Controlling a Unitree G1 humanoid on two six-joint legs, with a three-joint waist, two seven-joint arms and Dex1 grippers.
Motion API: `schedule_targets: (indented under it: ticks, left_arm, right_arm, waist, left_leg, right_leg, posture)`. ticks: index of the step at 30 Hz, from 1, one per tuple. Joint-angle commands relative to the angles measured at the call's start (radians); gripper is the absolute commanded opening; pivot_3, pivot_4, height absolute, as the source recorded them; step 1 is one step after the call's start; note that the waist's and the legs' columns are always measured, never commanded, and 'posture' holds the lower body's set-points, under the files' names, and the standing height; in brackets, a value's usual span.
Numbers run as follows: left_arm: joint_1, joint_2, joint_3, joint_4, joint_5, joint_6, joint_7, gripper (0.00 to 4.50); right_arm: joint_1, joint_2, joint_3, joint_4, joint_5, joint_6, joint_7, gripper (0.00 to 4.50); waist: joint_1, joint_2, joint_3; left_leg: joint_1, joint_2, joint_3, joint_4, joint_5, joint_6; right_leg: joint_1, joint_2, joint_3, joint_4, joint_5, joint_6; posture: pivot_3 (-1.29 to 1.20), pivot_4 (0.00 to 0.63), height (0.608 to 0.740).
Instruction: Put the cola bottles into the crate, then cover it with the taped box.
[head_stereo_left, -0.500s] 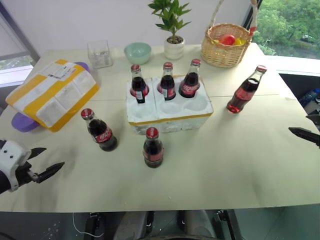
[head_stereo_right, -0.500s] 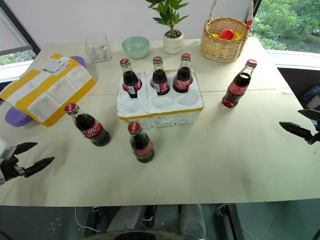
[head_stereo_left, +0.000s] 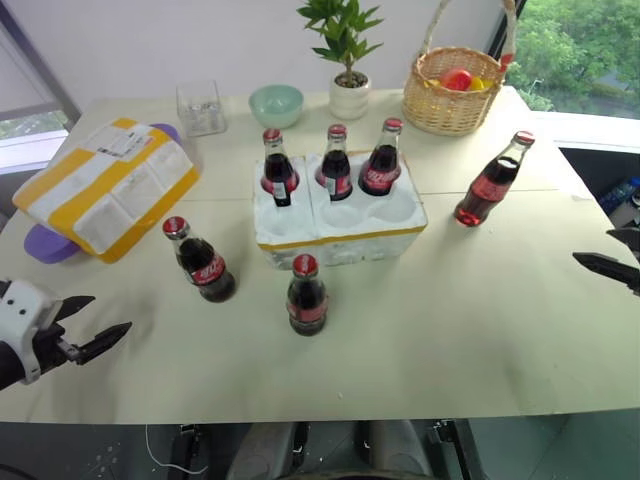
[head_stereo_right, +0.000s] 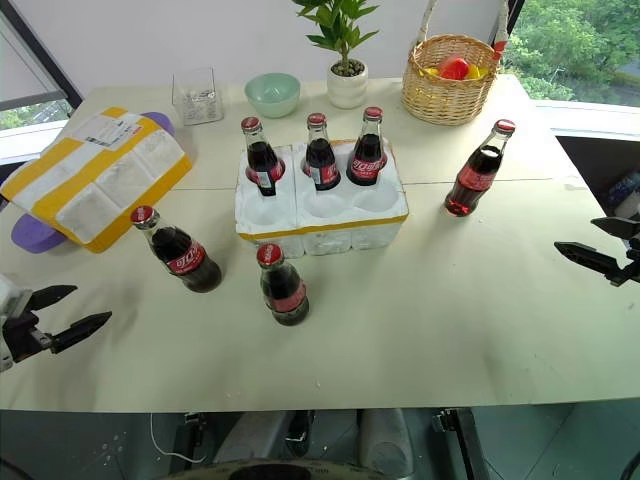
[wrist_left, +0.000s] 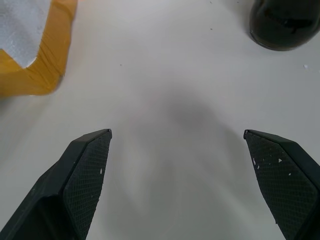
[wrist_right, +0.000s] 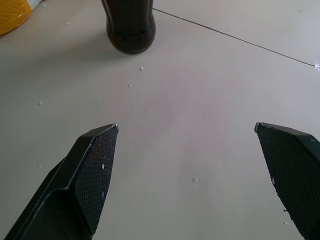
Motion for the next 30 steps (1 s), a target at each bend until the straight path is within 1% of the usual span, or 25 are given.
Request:
schedule_targets:
  ticks: [1,5,7,9,11,15,19,23,25,30]
  left_arm:
    - [-0.019,0.005,0.041,-0.022,-0.025,0.004,0.006,4.43]
    - [-0.063,0.016,0.055,-0.070,-0.103,0.070,-0.011,4.43]
    - [-0.084,0.026,0.066,-0.106,-0.161,0.126,-0.020,4.43]
    - [-0.117,0.037,0.072,-0.142,-0.216,0.191,-0.015,4.43]
    - [-0.135,0.049,0.072,-0.162,-0.237,0.223,-0.013,4.43]
    - [-0.161,0.088,0.022,-0.239,-0.291,0.292,-0.050,4.43]
    - [-0.169,0.123,-0.037,-0.268,-0.296,0.307,-0.114,4.43]
    - [-0.220,0.108,-0.109,-0.242,-0.270,0.282,-0.108,4.43]
    - [-0.255,0.089,-0.148,-0.224,-0.248,0.259,-0.092,4.43]
    - [-0.345,0.004,-0.257,-0.172,-0.181,0.181,-0.046,4.43]
  right_arm:
    - [-0.010,-0.001,-0.022,-0.059,0.025,0.031,-0.001,4.50]
    - [-0.033,-0.012,-0.029,-0.081,0.045,0.063,0.016,4.50]
    - [-0.041,-0.030,-0.034,-0.112,0.066,0.104,0.048,4.50]
    - [-0.039,-0.066,-0.050,-0.200,0.118,0.191,0.112,4.50]
    - [-0.032,-0.086,-0.066,-0.273,0.154,0.258,0.143,4.50]
    - [-0.019,-0.117,-0.121,-0.536,0.303,0.468,0.189,4.50]
    - [-0.019,-0.113,-0.149,-0.748,0.407,0.596,0.168,4.50]
    - [-0.032,-0.097,-0.150,-0.875,0.478,0.662,0.135,4.50]
    - [-0.045,-0.089,-0.146,-0.904,0.505,0.684,0.117,4.50]
    - [-0.065,-0.079,-0.141,-0.946,0.557,0.720,0.091,4.50]
  waist:
    - [0.000,0.000,0.000]
    - [0.001,0.000,0.000]
    - [0.000,0.000,0.000]
    - [0.000,0.001,0.001]
    - [0.000,0.003,0.001]
    - [0.000,0.004,0.001]
    - [0.001,0.004,0.001]
    - [0.007,0.004,0.001]
    - [0.012,0.004,0.001]
    - [0.025,0.003,0.001]
  left_leg:
    - [0.000,0.000,0.000,0.000,0.000,0.000]
    - [0.000,0.000,0.000,0.000,0.000,0.000]
    - [0.000,0.000,0.000,0.000,0.000,0.000]
    - [0.000,0.000,0.000,0.000,0.000,0.000]
    - [0.000,0.000,0.000,0.000,0.000,0.000]
    - [-0.001,0.000,0.000,0.000,0.000,0.000]
    - [-0.001,0.000,0.000,0.000,0.000,0.000]
    - [-0.001,0.000,0.000,0.000,0.000,0.000]
    - [-0.001,0.000,0.000,0.000,0.000,0.000]
    - [-0.002,0.000,0.001,0.000,0.000,0.000]
  right_leg:
    - [0.000,0.000,0.000,0.000,0.000,0.000]
    - [0.000,0.000,0.000,0.000,0.000,0.000]
    - [0.000,0.000,0.000,0.000,0.000,0.000]
    - [0.000,0.000,0.000,0.000,0.000,0.000]
    - [-0.001,0.000,0.000,0.001,0.000,0.000]
    - [-0.001,0.000,0.000,0.001,0.000,0.000]
    - [-0.001,0.000,0.000,0.000,0.000,0.000]
    - [-0.001,0.000,0.000,0.000,0.000,0.000]
    - [-0.001,0.000,0.000,0.000,0.000,0.000]
    - [-0.001,-0.001,0.000,-0.001,0.000,0.000]
  posture:
    - [0.00,0.150,0.732]
    - [0.00,0.150,0.732]
    - [0.00,0.150,0.732]
    - [0.00,0.150,0.732]
    - [0.00,0.150,0.732]
    - [0.00,0.150,0.732]
    - [0.00,0.150,0.732]
    - [0.00,0.150,0.732]
    - [0.00,0.150,0.732]
    - [0.00,0.150,0.732]
